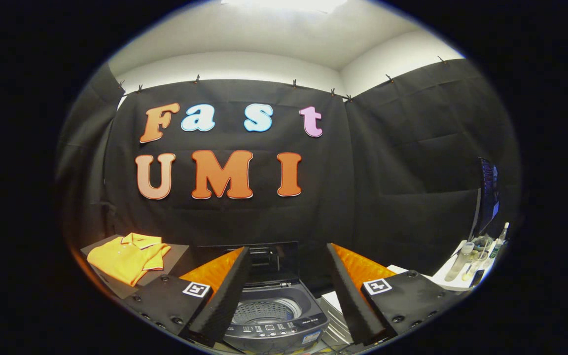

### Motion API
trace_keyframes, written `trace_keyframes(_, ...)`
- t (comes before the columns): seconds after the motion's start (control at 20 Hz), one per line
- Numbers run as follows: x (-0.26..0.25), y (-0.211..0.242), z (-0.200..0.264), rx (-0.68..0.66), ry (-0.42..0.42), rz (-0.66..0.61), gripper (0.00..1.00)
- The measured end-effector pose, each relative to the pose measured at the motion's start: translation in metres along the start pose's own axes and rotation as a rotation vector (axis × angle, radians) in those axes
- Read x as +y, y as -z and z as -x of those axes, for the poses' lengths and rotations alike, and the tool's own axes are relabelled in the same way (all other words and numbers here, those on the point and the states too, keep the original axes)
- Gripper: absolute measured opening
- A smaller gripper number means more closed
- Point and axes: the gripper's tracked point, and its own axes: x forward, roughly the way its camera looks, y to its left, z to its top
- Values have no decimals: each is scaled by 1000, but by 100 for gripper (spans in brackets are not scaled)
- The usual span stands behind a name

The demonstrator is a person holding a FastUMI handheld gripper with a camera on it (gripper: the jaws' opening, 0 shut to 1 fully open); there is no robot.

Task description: Put the clothes into the washing machine and then close the washing machine lid.

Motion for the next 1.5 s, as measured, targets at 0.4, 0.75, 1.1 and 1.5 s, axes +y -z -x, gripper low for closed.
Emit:
trace_keyframes(0.4, 11, -9, 0, -16, -18, -10, 97)
trace_keyframes(0.75, 42, -33, 7, -48, -80, -39, 97)
trace_keyframes(1.1, 127, -57, -7, -38, -216, -108, 97)
trace_keyframes(1.5, 316, -28, -53, 126, -453, -96, 97)
